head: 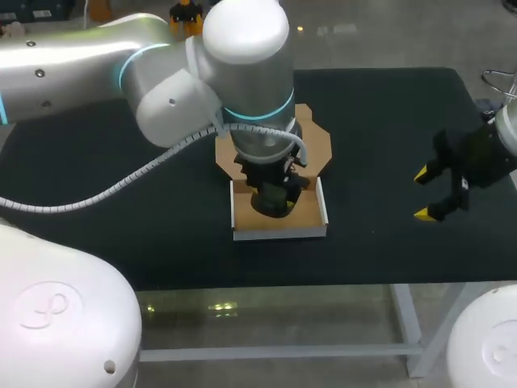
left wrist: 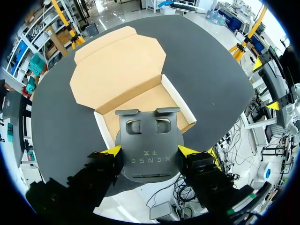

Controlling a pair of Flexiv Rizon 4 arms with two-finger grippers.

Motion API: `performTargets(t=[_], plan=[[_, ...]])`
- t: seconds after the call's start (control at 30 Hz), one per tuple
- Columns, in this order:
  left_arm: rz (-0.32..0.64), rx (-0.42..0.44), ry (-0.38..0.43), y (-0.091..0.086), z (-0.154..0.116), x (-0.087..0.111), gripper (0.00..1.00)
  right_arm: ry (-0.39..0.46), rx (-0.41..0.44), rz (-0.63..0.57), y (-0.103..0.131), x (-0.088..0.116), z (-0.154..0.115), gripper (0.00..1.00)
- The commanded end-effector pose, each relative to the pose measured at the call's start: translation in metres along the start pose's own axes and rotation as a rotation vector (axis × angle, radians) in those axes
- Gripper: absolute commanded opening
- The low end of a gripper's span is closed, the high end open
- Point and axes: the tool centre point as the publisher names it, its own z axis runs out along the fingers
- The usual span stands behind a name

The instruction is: Assemble the packaging by folding the flat box into shape, placing the metal phone stand inside, and closing the box properly

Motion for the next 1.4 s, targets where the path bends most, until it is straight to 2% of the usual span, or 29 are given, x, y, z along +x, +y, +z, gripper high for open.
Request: performTargets(t=[0.03,0.3,0.63,1.4], plan=[[-0.007,-0.013,-0.038,-0.011,0.018,0.006,0.00,0.000,-0.003,-0.001,-0.001,0.001,-0.001,1.00],[-0.020,-0.030,-0.028,-0.018,0.033,0.002,0.00,0.000,-0.003,-0.001,-0.001,0.001,-0.001,1.00],[-0.048,-0.035,0.003,-0.036,0.040,-0.010,0.00,0.000,-0.003,-0.001,-0.001,0.001,-0.001,1.00],[-0.110,-0.077,0.021,-0.046,0.094,-0.024,0.00,0.000,-0.003,-0.001,-0.001,0.001,-0.001,1.00]])
